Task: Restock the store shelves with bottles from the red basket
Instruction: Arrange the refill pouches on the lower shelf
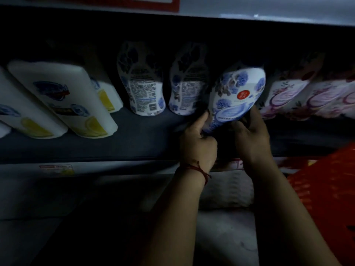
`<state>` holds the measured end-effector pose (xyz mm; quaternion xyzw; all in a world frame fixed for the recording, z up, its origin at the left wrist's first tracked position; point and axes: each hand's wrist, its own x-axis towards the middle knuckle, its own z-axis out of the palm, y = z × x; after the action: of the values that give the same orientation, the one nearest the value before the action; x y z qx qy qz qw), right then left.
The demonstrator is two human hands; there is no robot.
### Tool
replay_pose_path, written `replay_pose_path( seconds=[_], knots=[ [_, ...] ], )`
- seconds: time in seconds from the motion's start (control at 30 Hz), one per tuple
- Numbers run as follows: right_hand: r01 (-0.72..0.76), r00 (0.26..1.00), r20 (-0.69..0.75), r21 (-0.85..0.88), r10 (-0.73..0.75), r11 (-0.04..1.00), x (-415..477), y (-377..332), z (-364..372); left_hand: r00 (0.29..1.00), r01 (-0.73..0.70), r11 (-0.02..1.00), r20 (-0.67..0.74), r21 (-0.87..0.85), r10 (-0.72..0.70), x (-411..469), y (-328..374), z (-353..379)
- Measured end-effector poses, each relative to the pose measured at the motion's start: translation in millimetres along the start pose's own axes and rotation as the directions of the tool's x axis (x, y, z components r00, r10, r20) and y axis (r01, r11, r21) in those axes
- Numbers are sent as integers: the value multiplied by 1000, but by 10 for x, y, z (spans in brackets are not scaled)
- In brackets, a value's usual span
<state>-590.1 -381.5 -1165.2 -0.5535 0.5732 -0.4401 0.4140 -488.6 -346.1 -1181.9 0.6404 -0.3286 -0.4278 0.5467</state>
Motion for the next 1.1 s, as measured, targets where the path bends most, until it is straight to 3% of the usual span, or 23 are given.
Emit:
replay_pose_path(
  seconds=[0.2,0.27,0.33,0.37,0.4,0.43,0.5,0.57,0.67,0.87,1.1],
  knots=[
    [-34,999,-40,-55,32,998,132,92,-264,976,8,996,215,93,-28,-85,87,98],
    [-72,980,-188,-48,62,996,60,44,-232,958,-9,990,284,144,-32,-61,108,-13],
    [-114,880,-465,-15,94,993,-96,-22,-119,975,-37,977,222,208,-11,-51,146,-197],
    [-127,823,-560,-22,93,992,-206,-41,-24,993,-45,972,116,231,19,-58,167,-303],
    [-113,815,-574,-30,75,993,-322,-58,105,998,-53,971,-16,235,58,-66,187,-410],
    [-83,861,-505,-22,61,996,-434,-67,251,985,-54,974,-149,218,87,-64,209,-519],
    [-36,971,-236,18,39,999,-604,-64,562,942,-18,987,-327,160,70,-13,205,-722],
    [1,1000,-10,-6,-1,1000,-632,-68,763,925,26,980,-377,198,52,74,167,-899],
    [82,986,151,-66,-71,994,-506,-160,973,941,14,945,-325,327,98,215,140,-1109],
    [118,957,274,-65,-96,991,-160,-279,1446,976,53,990,-214,131,-24,532,328,-1251],
    [56,971,228,62,-69,997,21,-213,1542,986,-20,979,-156,201,52,669,281,-1383]
  ],
)
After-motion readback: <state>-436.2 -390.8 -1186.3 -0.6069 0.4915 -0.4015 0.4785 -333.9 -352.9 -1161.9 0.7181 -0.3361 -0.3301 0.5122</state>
